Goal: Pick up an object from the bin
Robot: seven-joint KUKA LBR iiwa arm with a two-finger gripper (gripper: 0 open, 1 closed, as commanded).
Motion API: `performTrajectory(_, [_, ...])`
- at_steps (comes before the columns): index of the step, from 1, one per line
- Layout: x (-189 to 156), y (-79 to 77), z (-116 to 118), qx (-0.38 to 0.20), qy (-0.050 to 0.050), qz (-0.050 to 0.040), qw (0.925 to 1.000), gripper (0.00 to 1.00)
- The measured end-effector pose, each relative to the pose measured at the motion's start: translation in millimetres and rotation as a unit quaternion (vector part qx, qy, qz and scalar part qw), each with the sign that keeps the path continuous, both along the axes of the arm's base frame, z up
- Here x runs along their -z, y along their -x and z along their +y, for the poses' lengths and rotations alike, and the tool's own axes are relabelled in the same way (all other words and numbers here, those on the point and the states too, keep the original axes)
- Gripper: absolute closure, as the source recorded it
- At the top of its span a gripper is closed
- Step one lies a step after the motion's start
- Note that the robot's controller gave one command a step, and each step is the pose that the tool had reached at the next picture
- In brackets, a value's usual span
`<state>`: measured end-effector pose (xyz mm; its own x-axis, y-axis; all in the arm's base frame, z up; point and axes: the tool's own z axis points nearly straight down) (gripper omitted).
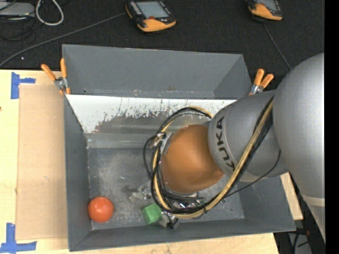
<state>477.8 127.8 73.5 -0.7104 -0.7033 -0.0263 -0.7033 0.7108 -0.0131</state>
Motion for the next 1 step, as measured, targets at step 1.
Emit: performTrajectory(1, [3.3,5.0,24.2,0.059,0.004,0.0155,0.9981,1.00])
